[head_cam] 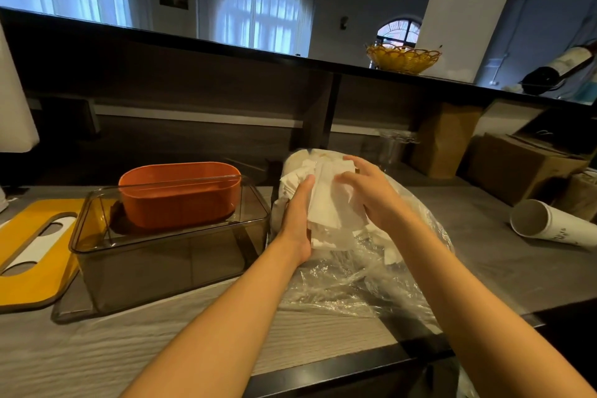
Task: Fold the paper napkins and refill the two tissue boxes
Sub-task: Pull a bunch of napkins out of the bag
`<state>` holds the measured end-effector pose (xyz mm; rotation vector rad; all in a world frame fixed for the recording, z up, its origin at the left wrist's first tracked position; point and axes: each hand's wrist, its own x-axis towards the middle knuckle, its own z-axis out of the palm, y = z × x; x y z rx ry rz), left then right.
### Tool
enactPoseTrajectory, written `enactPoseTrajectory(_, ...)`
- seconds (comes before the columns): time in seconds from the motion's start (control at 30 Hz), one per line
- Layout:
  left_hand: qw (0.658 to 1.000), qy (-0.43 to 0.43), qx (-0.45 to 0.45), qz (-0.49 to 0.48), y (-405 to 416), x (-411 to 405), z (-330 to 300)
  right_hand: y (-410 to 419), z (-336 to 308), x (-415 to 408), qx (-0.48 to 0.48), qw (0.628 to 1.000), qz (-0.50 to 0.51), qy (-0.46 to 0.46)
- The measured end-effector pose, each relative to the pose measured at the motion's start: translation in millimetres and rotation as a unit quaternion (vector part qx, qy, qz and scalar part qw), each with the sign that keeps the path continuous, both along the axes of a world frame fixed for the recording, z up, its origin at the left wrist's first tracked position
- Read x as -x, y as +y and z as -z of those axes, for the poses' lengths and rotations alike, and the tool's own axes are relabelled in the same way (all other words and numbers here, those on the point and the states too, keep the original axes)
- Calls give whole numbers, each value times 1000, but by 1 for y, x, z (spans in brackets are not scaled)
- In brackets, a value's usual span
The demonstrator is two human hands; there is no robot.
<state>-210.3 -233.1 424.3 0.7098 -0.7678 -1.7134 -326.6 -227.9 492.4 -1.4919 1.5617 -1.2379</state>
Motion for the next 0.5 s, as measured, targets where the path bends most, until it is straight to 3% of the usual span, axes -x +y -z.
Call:
enactPoseTrajectory(0.17,1000,-17,10,2,-1,2,4,2,17,-11,85,996,27,30)
enactPoseTrajectory(0.3,1000,-5,26,14,-2,1,4,-5,19,-15,77,997,22,-11)
enactPoseTrajectory(0.5,995,-70,55,33,-2,3,7,-18,19,-15,115,993,25,31)
